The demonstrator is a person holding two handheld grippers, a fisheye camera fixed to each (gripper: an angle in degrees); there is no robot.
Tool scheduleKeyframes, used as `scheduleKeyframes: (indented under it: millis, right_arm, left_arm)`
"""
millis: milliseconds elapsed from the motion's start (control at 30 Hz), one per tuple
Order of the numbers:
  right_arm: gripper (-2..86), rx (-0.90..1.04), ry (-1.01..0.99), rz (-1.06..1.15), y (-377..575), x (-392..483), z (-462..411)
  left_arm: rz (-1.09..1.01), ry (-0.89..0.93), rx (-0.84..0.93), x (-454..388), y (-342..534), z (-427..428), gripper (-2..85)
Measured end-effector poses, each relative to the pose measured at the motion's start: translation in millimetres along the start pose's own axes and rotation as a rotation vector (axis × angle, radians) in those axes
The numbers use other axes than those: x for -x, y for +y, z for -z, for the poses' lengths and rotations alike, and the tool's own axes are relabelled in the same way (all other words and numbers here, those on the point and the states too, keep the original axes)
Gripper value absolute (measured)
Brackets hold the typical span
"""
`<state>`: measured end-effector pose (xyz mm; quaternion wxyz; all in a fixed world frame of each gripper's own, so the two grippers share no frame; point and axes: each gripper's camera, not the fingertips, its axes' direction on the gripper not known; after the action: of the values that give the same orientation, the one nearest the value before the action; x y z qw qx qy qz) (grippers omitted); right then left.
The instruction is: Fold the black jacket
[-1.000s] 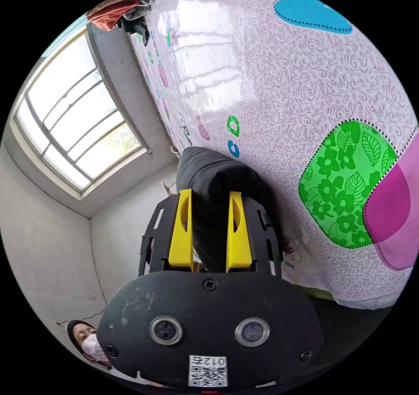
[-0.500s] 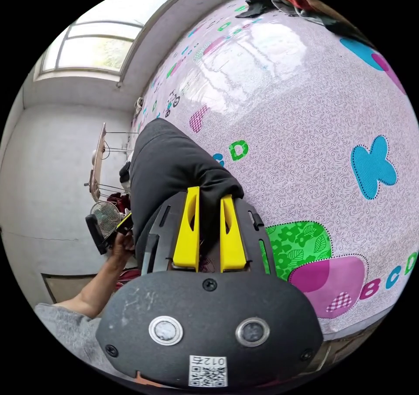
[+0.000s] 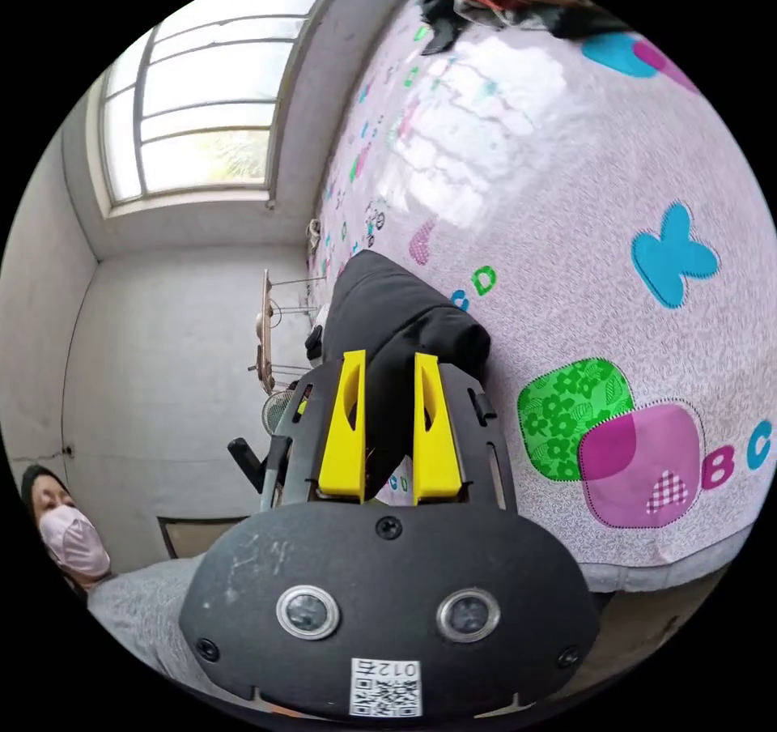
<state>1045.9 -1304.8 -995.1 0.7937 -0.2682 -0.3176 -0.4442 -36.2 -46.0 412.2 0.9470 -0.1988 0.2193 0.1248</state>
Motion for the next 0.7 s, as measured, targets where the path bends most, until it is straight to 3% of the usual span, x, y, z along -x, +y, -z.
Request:
scheduleKeyframes:
  millis: [200, 367, 700]
  right_arm:
    - [9.1, 0.169, 0.142, 0.268, 22.7, 55.3, -151.3]
    - [0.4, 0.279, 0.512, 0.545, 82.9, 39.6, -276.3]
    - [-0.9, 0.345, 0.768, 0.804, 190.5, -16.4, -378.4]
  left_arm:
    - [-0.167, -0.027, 0.133, -50.4, 1.8, -46.9, -0.2]
    - [-0.145, -0.034, 0.228, -25.7, 20.1, -101.2, -0.2]
    - [-0.059, 0.024, 0.23, 10.7, 15.0, -129.1, 0.1]
